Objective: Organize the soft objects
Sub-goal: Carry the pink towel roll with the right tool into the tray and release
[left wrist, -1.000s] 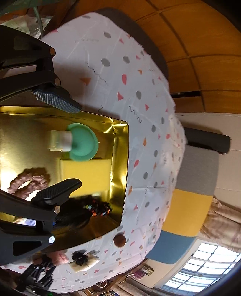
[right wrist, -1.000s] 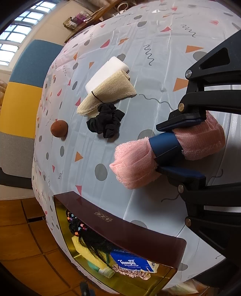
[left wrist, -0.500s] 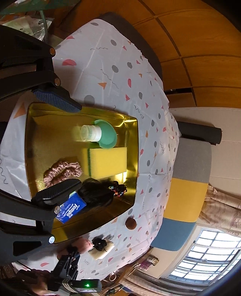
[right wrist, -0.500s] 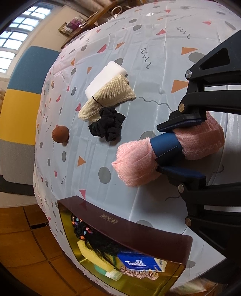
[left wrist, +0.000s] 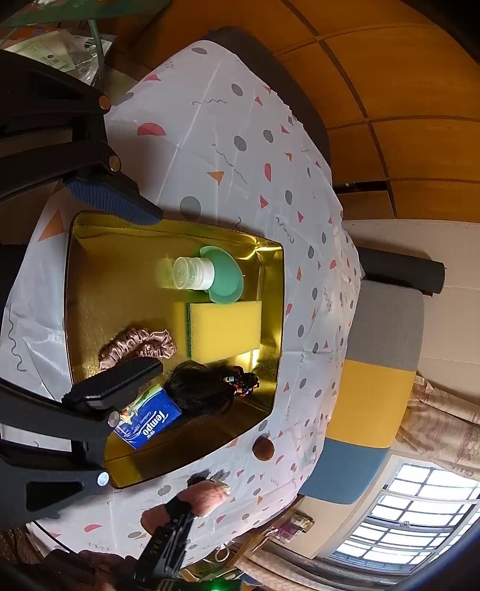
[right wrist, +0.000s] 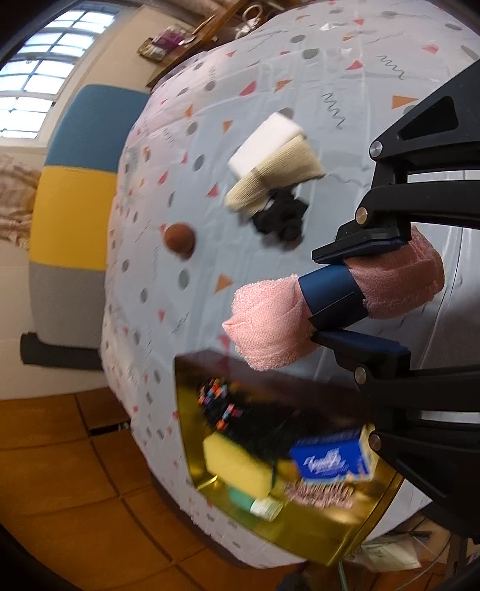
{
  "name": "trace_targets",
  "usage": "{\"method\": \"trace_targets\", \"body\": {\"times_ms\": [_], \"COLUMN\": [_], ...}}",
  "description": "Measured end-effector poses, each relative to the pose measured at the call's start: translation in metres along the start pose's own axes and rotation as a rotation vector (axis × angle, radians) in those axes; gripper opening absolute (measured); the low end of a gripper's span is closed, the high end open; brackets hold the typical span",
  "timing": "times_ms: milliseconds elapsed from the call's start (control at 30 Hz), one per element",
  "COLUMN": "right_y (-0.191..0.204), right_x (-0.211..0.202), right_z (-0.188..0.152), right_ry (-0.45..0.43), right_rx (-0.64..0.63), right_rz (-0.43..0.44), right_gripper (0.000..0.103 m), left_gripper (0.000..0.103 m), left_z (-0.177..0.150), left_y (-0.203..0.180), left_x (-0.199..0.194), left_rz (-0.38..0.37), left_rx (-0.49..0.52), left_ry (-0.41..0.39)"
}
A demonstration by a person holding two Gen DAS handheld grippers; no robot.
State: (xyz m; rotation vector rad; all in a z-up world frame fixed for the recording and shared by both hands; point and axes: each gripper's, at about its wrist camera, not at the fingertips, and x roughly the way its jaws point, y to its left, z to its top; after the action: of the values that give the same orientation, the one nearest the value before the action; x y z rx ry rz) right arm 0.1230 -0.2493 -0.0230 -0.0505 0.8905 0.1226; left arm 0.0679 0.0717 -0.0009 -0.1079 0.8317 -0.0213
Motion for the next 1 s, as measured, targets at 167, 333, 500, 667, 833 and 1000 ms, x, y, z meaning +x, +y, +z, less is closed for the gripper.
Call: {"method": "trace_targets", "body": {"times_ms": [167, 333, 500, 667, 833, 1000], "right_y": [0.030, 0.064, 0.105, 0.140, 0.156, 0.151], "right_x": [-0.011, -0.014, 0.001, 0.031, 0.066, 0.076], "right_z": [0.015, 0.032, 0.045, 0.052, 0.055, 0.055], "right_ry": [-0.040, -0.063, -0.040, 0.007, 0.067, 0.083], "right_rx": [-0.034, -0.083, -0.151, -0.204, -0.258, -0.248], "right_rz": [0.062, 0.131, 0.184, 0.218, 0.168, 0.164], "right_gripper": [0.036, 0.036, 0.036, 0.038, 0.040, 0.042], "left_gripper": [0.075, 0.075, 0.075, 0.075, 0.075, 0.075], "left_z": [-0.003, -0.004, -0.004, -0.003, -0.002, -0.005], "left_y": [0.007, 0.013, 0.015, 0.015, 0.016, 0.015], "left_x": [-0.001, -0.002, -0.003, -0.005, -0.005, -0.004], "left_rz": [0.001, 0.005, -0.001, -0.001, 0.010, 0.012], "left_rx": [-0.023, -0.040, -0.048, -0.048, -0.047, -0.038], "left_ry": [0.005, 0.009, 0.012, 0.005, 0.007, 0.015]}}
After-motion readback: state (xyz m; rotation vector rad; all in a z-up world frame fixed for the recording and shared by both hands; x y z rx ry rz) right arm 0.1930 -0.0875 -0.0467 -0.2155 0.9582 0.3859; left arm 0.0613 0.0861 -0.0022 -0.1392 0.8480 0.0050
